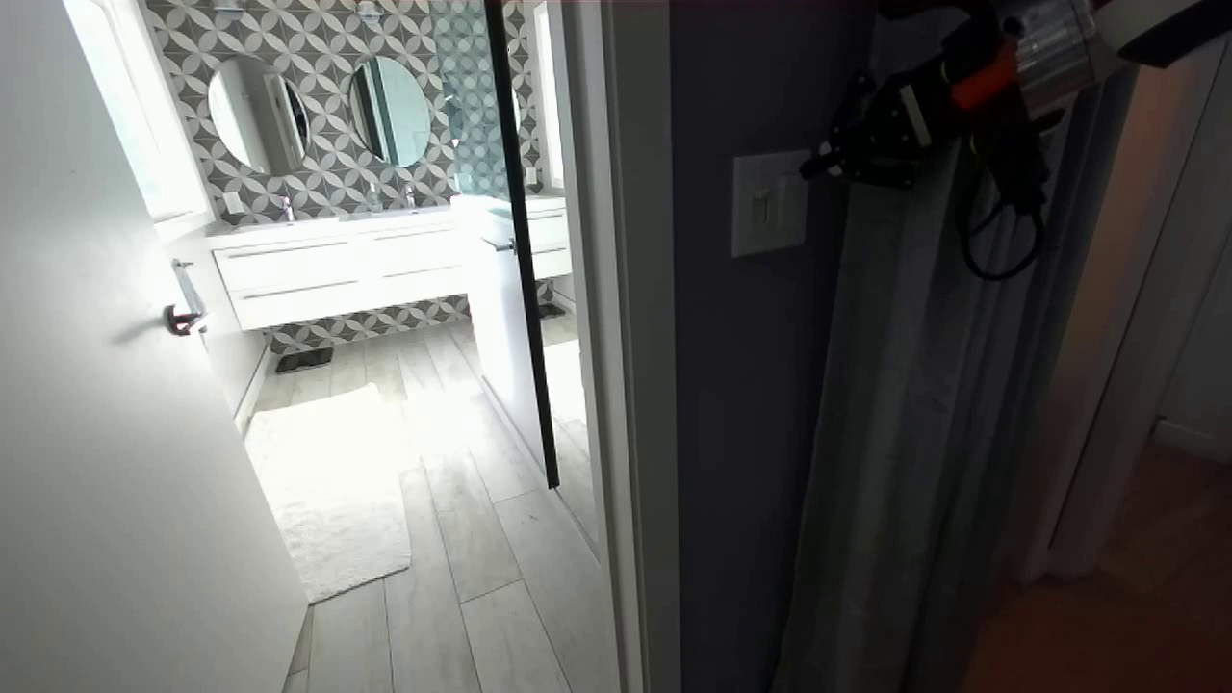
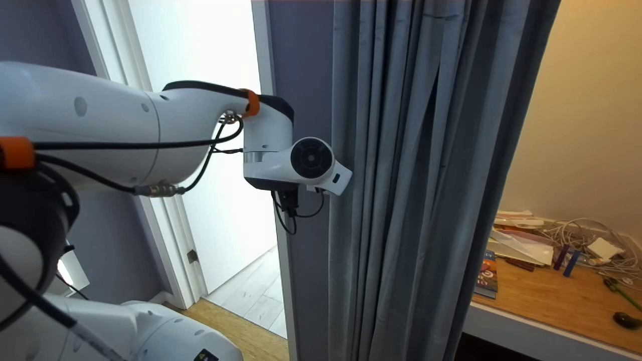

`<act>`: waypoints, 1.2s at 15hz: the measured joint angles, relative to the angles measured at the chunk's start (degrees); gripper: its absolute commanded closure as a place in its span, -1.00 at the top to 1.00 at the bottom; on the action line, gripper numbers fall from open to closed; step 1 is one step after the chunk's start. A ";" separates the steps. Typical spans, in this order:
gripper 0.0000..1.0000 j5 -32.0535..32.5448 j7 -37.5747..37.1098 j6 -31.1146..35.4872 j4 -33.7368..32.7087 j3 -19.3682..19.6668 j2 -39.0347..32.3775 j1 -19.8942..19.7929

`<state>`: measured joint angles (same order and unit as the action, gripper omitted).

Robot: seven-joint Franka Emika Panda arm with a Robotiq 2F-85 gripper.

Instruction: Turn on the light switch on the wall

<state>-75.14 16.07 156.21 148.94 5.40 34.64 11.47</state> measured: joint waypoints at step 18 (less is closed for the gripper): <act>-1.00 -0.85 1.88 2.30 -4.73 0.00 -7.24 0.04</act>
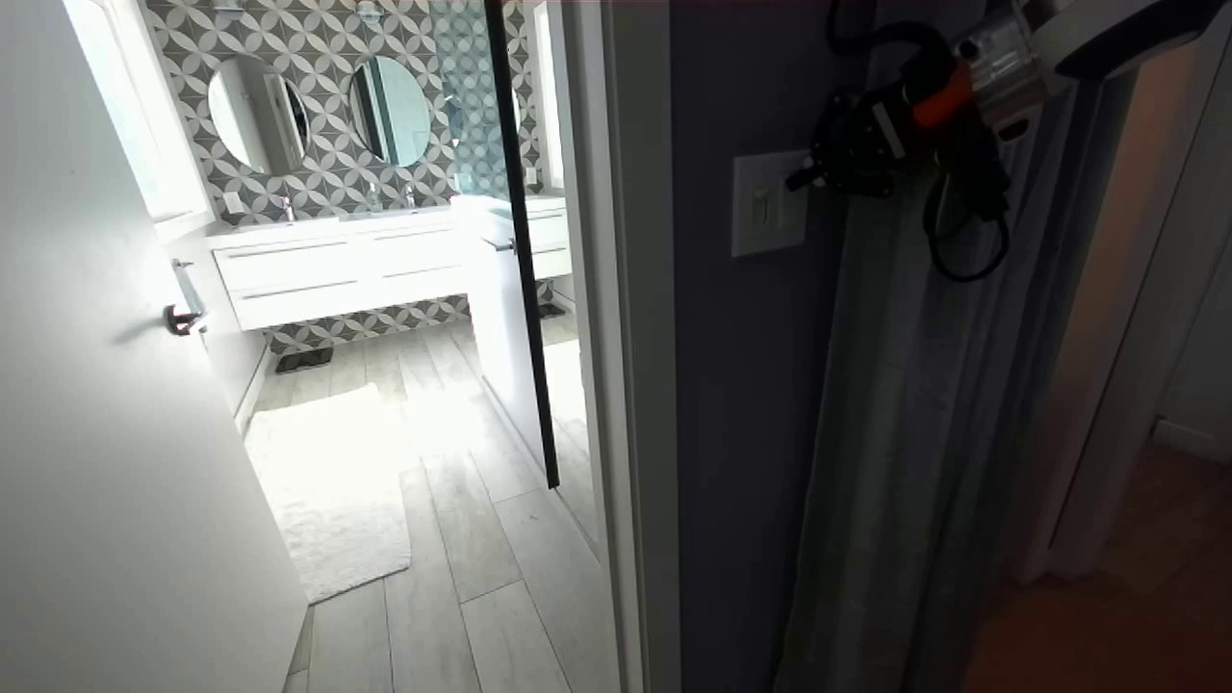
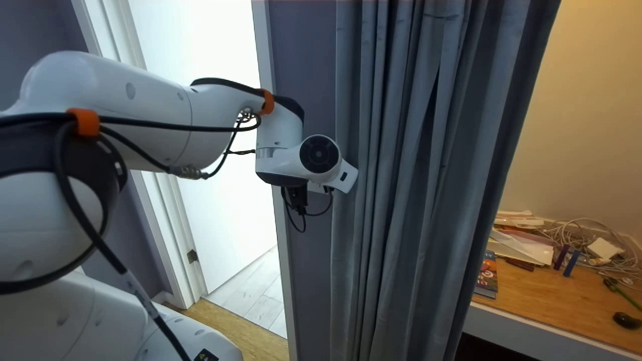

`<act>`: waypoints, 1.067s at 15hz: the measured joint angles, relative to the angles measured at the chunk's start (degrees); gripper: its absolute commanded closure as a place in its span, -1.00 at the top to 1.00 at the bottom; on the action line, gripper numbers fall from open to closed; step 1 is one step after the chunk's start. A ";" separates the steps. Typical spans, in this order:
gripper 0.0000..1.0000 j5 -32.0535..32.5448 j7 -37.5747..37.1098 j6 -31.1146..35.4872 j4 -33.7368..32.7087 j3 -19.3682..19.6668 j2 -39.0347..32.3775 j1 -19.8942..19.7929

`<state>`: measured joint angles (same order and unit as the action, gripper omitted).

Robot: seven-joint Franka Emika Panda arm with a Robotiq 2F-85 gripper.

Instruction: Turn on the light switch on the wall

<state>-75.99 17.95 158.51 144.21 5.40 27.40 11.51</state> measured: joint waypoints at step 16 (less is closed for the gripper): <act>-0.09 5.55 0.33 -0.62 3.88 0.63 1.26 -2.86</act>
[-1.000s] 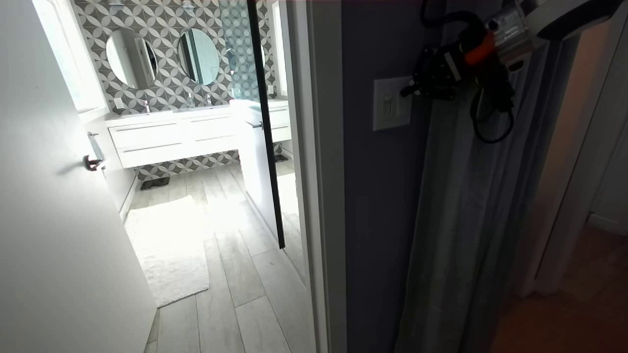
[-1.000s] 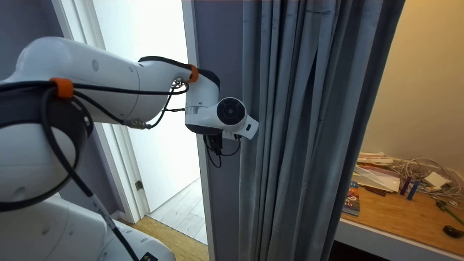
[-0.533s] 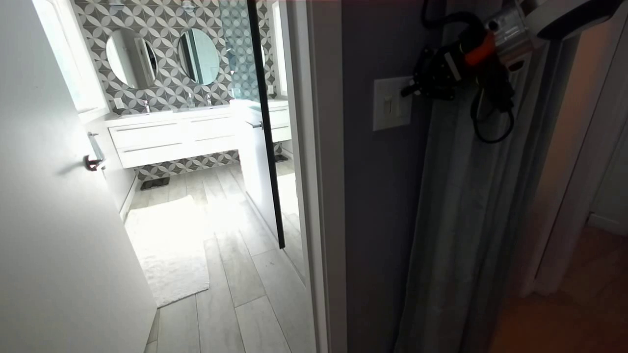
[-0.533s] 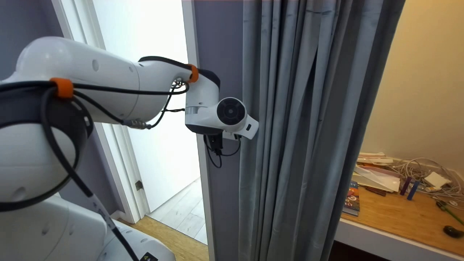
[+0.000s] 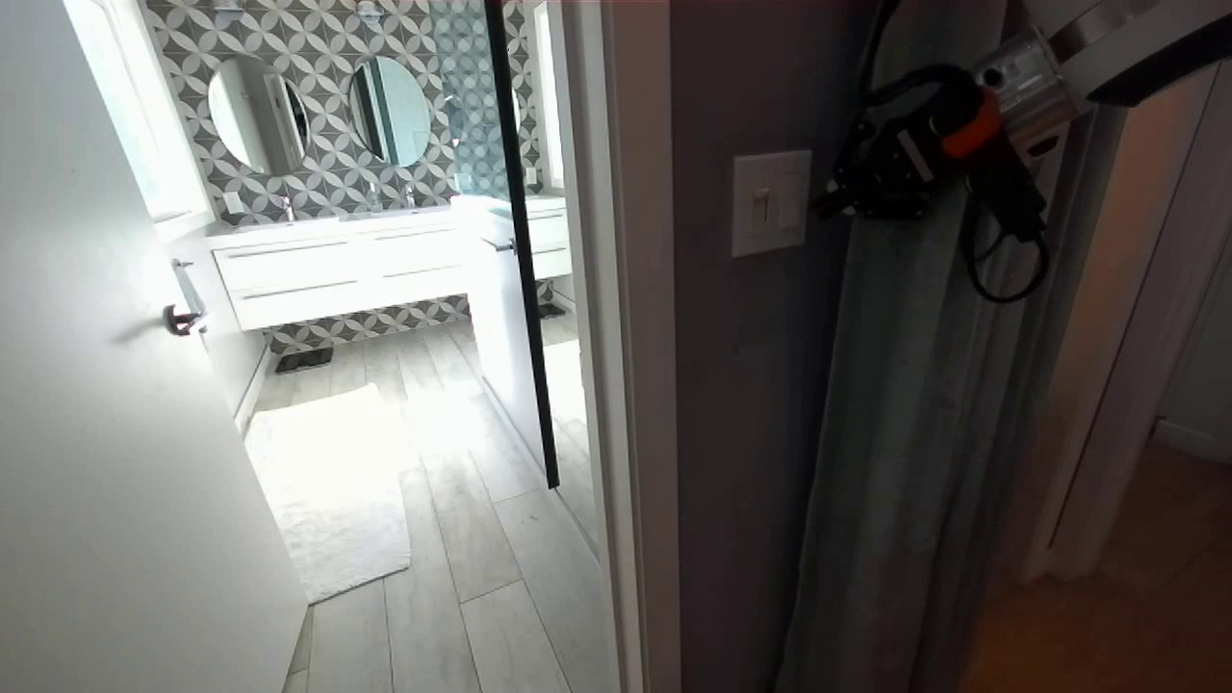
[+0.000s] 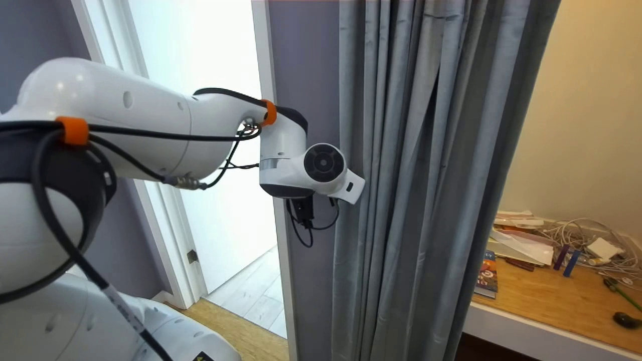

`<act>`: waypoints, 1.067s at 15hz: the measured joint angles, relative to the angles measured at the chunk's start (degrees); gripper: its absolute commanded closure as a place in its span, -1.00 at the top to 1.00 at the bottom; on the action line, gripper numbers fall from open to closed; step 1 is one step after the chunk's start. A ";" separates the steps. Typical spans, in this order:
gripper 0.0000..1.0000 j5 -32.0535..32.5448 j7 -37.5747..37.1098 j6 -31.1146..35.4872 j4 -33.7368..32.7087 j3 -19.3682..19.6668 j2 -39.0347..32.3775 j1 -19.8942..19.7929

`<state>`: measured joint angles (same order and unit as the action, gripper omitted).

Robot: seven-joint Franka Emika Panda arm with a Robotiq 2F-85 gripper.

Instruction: Turn on the light switch on the wall

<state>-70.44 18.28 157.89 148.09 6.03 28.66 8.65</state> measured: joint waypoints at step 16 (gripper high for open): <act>1.00 35.13 -6.51 -26.00 8.35 -0.17 19.00 -10.23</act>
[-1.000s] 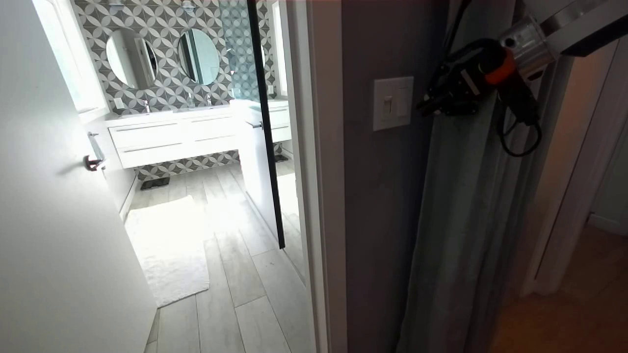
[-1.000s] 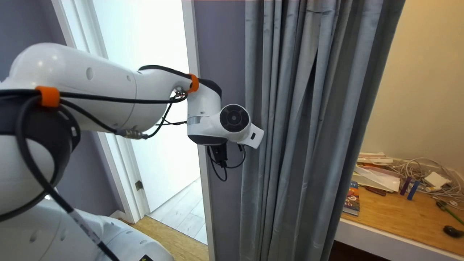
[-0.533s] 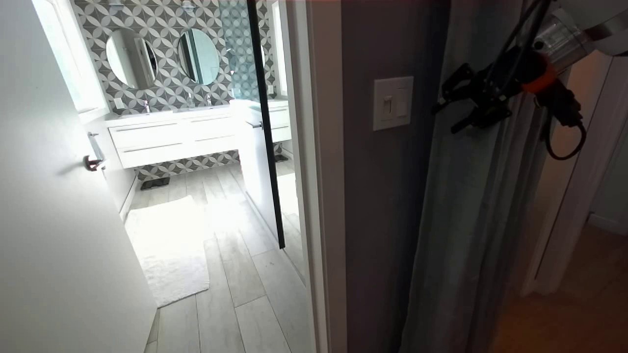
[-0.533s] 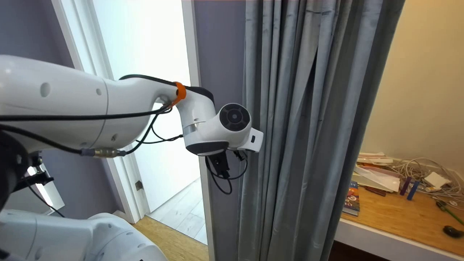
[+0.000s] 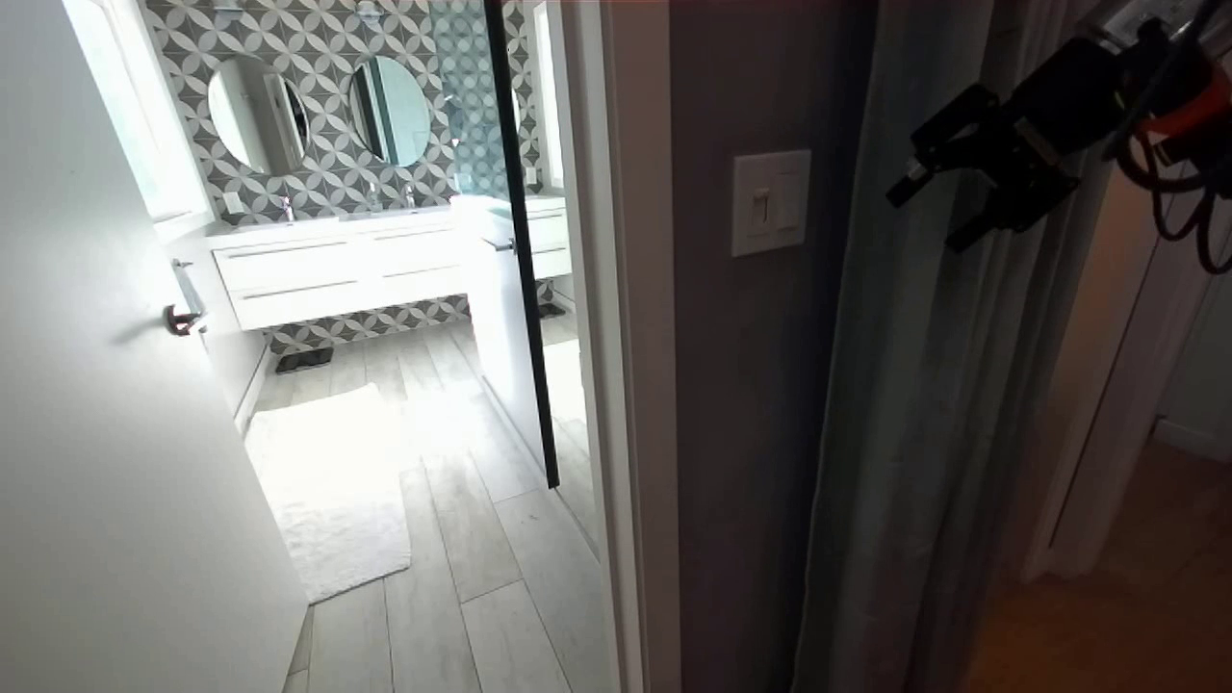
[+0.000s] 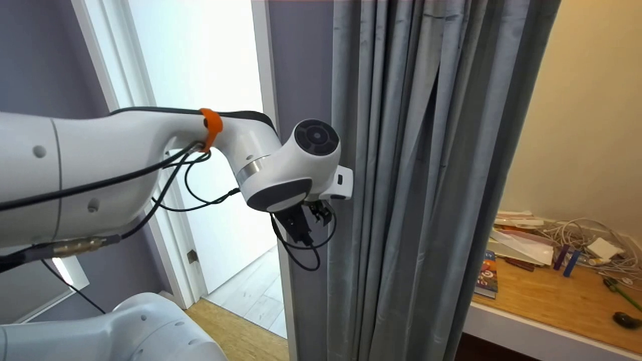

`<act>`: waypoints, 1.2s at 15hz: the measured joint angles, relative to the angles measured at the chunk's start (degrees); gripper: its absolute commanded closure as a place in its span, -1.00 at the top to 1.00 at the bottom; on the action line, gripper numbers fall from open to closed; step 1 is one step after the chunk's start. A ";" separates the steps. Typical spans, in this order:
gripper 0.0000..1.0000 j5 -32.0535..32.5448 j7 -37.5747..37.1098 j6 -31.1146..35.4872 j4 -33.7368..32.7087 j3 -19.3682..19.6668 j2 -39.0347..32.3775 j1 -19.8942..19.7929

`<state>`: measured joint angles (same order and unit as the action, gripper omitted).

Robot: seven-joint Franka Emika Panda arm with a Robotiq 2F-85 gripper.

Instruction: Turn on the light switch on the wall

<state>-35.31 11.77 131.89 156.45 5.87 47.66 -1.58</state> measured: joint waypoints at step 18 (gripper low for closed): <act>1.00 12.19 -2.50 -12.08 0.02 -3.89 14.47 3.01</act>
<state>-23.11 9.27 119.81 156.46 1.98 62.13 1.43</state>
